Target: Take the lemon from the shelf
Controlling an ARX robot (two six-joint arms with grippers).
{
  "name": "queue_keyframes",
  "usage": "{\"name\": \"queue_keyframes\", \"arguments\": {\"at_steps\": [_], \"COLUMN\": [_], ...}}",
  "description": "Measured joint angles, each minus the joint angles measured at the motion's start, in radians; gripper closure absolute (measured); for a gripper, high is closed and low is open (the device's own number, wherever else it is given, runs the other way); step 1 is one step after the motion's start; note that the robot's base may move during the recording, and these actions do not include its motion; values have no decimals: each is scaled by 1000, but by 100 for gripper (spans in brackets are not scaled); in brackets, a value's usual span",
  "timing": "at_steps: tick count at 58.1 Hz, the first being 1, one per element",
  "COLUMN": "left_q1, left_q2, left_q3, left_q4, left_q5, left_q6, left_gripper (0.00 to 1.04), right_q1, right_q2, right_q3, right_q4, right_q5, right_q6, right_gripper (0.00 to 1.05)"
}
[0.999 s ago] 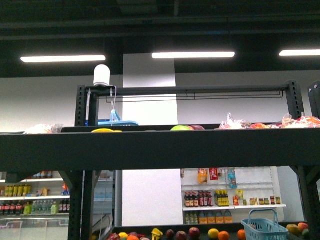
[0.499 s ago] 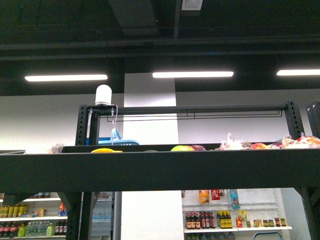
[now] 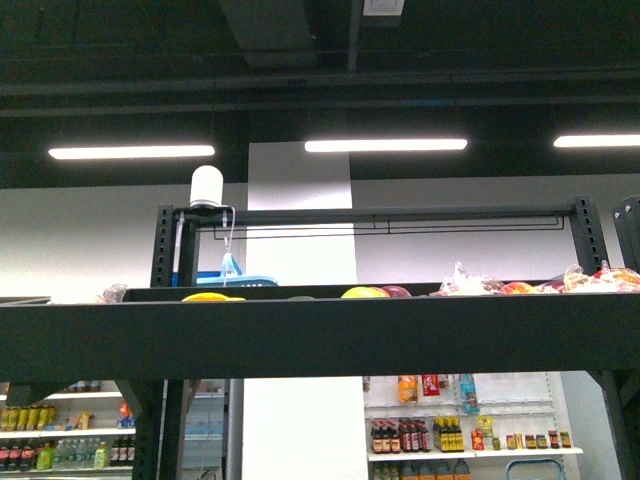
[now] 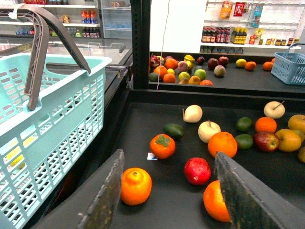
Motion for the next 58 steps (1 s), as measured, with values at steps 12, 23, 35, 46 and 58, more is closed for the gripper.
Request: {"name": "queue_keyframes", "arguments": {"at_steps": [12, 23, 35, 46, 58], "left_q1": [0, 0, 0, 0, 0], "left_q2": [0, 0, 0, 0, 0], "left_q3": [0, 0, 0, 0, 0], "left_q4": [0, 0, 0, 0, 0], "left_q5": [0, 0, 0, 0, 0], "left_q6": [2, 2, 2, 2, 2], "left_gripper": [8, 8, 8, 8, 8], "right_q1": [0, 0, 0, 0, 0], "right_q2": [0, 0, 0, 0, 0], "right_q3": [0, 0, 0, 0, 0], "right_q4": [0, 0, 0, 0, 0], "right_q5": [0, 0, 0, 0, 0], "right_q6": [0, 0, 0, 0, 0], "right_gripper": [7, 7, 7, 7, 7]}}
